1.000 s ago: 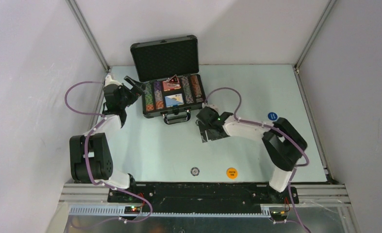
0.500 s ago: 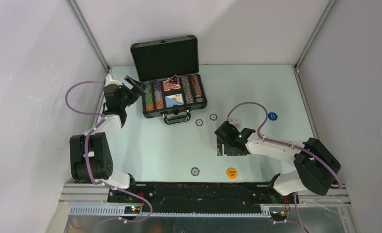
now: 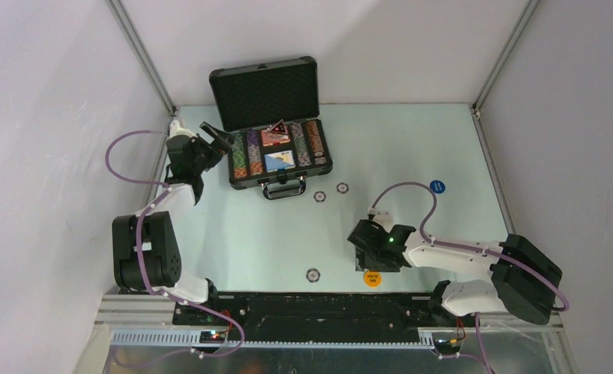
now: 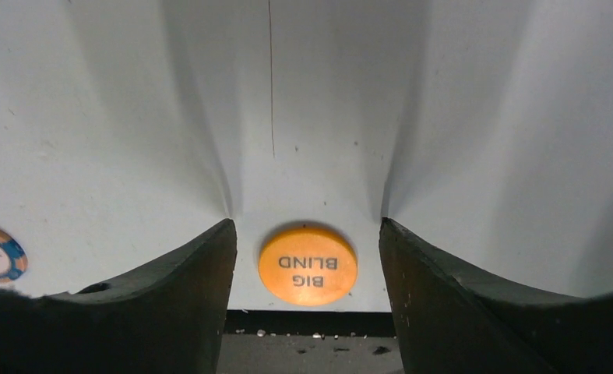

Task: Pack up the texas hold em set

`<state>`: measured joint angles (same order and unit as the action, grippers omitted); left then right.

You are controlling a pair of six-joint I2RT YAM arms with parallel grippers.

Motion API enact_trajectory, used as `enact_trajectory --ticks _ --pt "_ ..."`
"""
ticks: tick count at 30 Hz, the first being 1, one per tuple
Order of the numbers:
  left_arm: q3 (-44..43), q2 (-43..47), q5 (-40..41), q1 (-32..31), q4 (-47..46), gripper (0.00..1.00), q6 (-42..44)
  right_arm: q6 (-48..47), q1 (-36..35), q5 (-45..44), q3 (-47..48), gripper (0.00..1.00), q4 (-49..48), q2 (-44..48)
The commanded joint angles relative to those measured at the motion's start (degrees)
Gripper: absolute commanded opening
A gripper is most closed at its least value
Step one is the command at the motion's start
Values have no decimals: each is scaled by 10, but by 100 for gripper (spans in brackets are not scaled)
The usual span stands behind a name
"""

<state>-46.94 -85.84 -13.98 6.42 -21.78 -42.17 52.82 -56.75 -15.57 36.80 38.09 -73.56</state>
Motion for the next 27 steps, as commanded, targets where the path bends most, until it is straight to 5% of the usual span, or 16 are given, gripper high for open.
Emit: enact_trajectory --ticks 1,27 --pt "-2 -1 -11 3 -20 98 -7 59 -32 -4 -7 70 19 18" --pt "-3 -1 -11 -3 -21 98 -7 131 -90 -1 -32 63 43 30"
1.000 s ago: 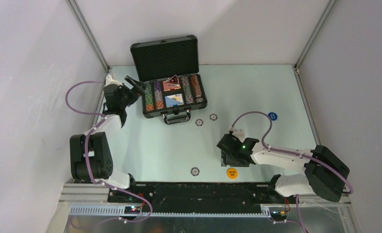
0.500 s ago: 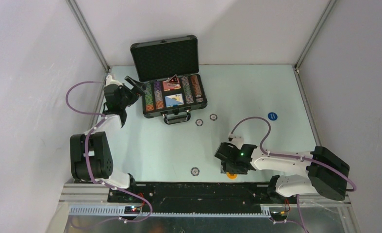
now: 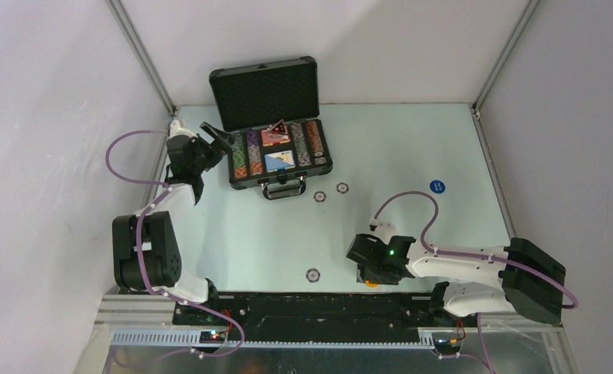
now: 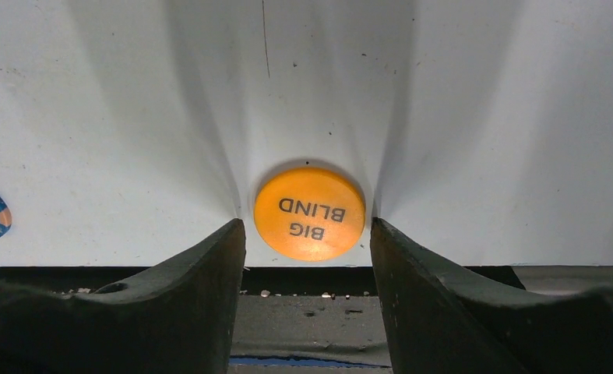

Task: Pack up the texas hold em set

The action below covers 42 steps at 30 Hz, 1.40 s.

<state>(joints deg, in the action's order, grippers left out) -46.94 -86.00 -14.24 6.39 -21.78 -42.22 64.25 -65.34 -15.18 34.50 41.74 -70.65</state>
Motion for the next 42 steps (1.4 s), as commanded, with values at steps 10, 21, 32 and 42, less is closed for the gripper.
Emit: enact_trajectory --ticks 10,21,32,42 --pt "-3 1 -7 -2 -21 98 -6 5 -2 -21 -9 60 -18 -23" --pt "-3 0 -7 -3 -21 98 -7 -16 -2 -13 -1 62 -32 -81" --pt "-3 0 -9 -3 -21 98 -7 -17 -7 -6 0 56 -34 -98" --pt "-4 -1 -9 -3 -20 98 -7 -22 -7 -1 0 58 -40 -100"
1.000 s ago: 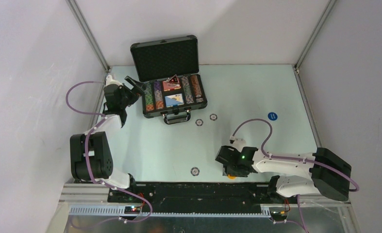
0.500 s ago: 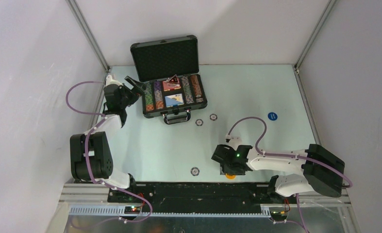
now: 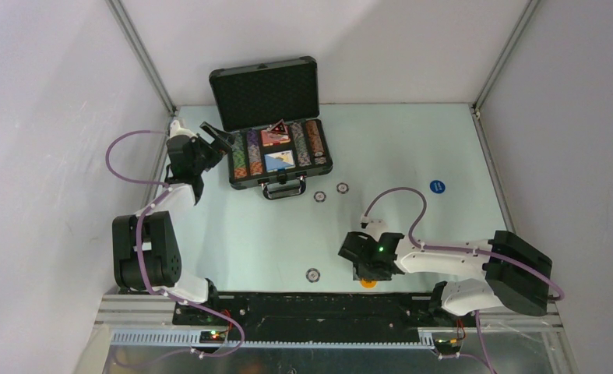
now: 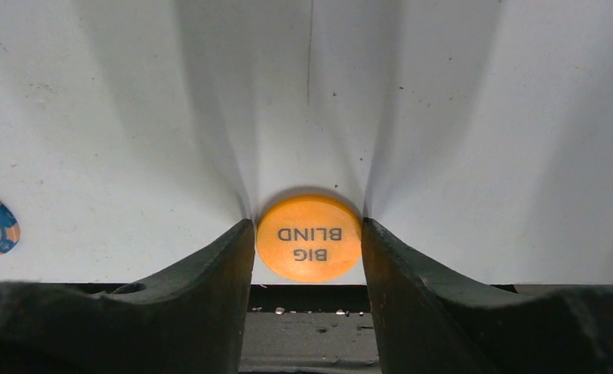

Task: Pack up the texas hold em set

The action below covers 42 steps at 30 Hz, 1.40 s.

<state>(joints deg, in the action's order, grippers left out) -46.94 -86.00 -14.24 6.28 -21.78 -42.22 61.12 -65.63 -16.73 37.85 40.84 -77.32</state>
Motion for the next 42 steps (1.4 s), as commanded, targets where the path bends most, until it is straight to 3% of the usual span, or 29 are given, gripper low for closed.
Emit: enact_trajectory --ticks 1,14,33,42 --pt "-4 -1 -9 -2 -21 98 -7 9 -4 15 -33 60 -31 -32" --pt "-4 -1 -9 -2 -21 98 -8 1 -20 37 -34 53 -25 -60" --pt "-3 -1 -9 -2 -21 98 -8 5 -40 53 -34 62 -19 -83" --pt "-3 0 -9 -3 -21 98 -8 12 -53 56 -34 58 -14 -93"
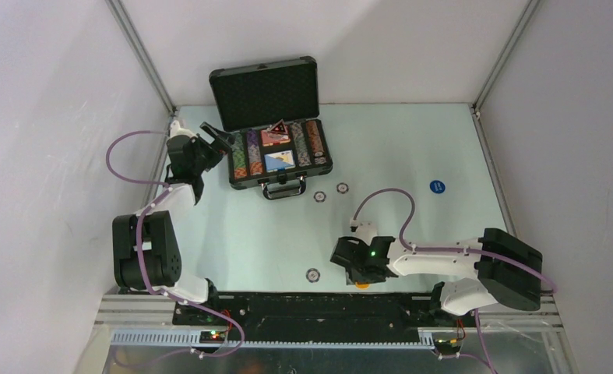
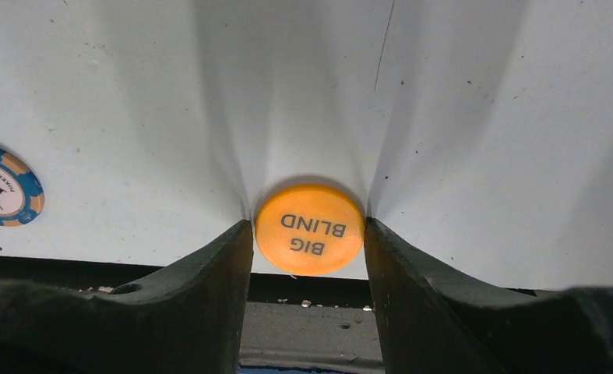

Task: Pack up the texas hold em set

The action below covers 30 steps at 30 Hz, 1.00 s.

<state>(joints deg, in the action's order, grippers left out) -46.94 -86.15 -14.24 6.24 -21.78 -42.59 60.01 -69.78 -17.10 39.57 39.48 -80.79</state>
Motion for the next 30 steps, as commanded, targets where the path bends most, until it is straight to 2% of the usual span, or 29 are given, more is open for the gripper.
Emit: enact_trajectory --ticks 1,12,18,30 --pt "-3 2 -9 -2 -21 98 -5 23 -11 60 -51 57 2 -58" --pt "-3 1 -8 -2 -21 98 -5 12 -5 45 -43 47 -5 -50" --pt "-4 1 -8 -2 -21 98 -4 -35 9 5 24 47 13 -55" --pt "-4 1 -8 -2 -21 98 -3 -175 88 -12 150 47 -43 -88"
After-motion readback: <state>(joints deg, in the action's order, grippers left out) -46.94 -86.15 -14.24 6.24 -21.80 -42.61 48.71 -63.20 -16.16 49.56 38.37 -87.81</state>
